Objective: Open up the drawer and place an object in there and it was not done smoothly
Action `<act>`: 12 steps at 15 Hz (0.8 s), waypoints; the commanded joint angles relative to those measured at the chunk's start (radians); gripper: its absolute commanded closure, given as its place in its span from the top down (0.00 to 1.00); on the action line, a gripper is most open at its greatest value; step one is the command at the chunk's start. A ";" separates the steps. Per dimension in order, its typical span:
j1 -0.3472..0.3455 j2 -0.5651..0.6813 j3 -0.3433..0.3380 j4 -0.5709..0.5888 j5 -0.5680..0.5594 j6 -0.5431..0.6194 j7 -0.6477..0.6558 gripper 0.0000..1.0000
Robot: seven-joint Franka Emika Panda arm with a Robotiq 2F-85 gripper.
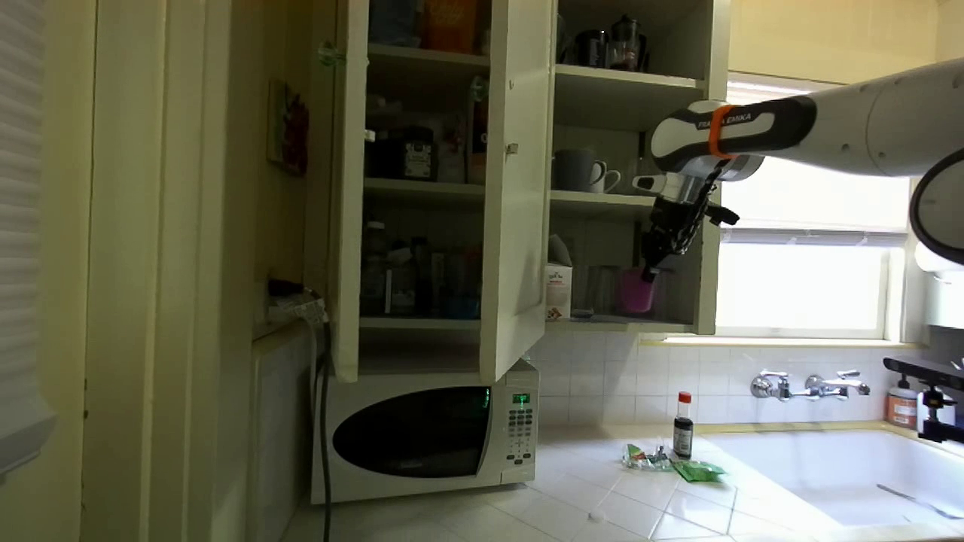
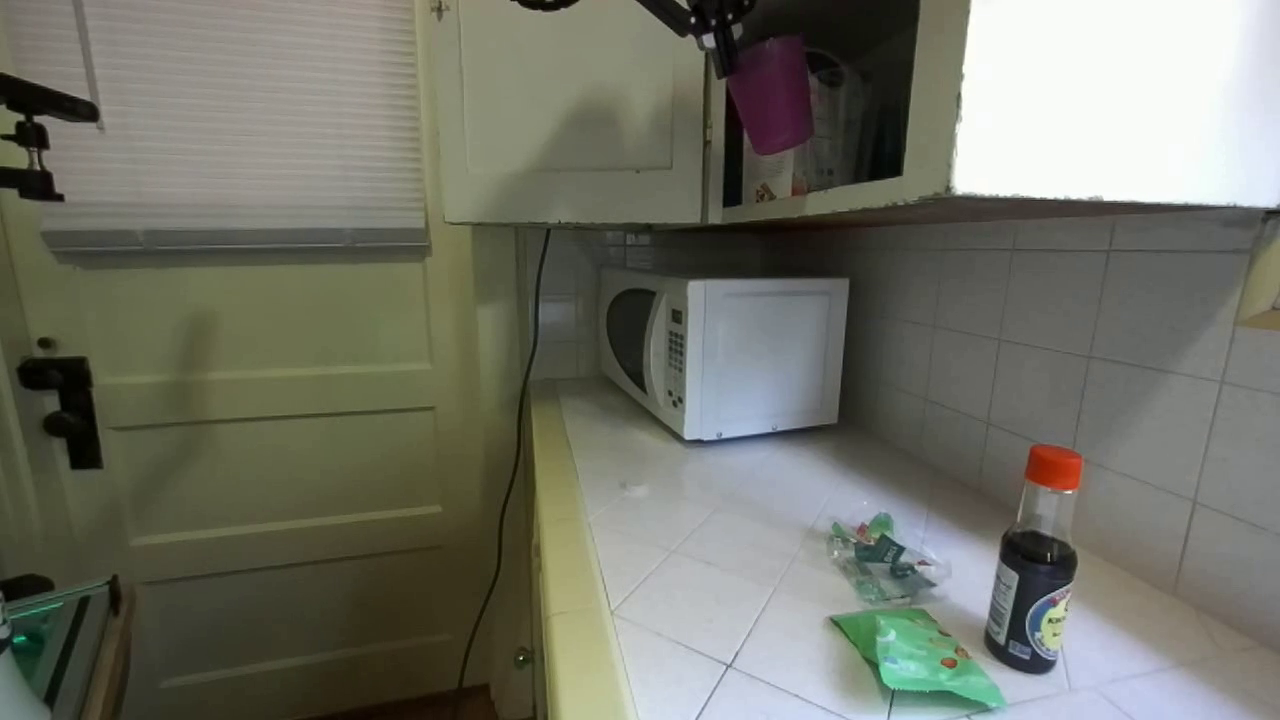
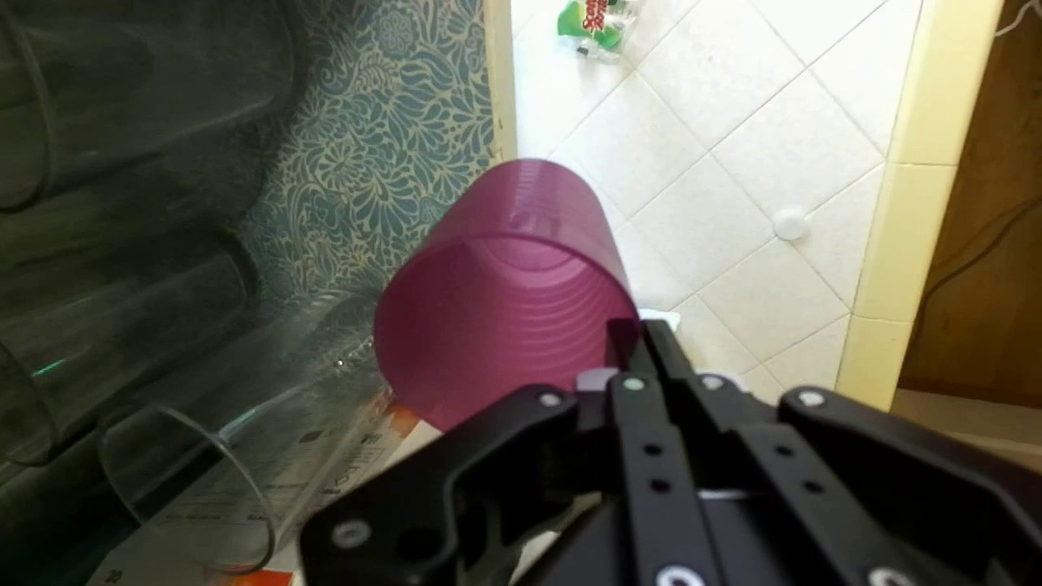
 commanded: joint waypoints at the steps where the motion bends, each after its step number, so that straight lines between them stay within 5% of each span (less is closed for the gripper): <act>1: -0.013 0.021 0.005 0.020 0.000 -0.006 0.007 0.04; 12: -0.020 0.091 0.031 0.047 0.033 0.104 0.171 0.01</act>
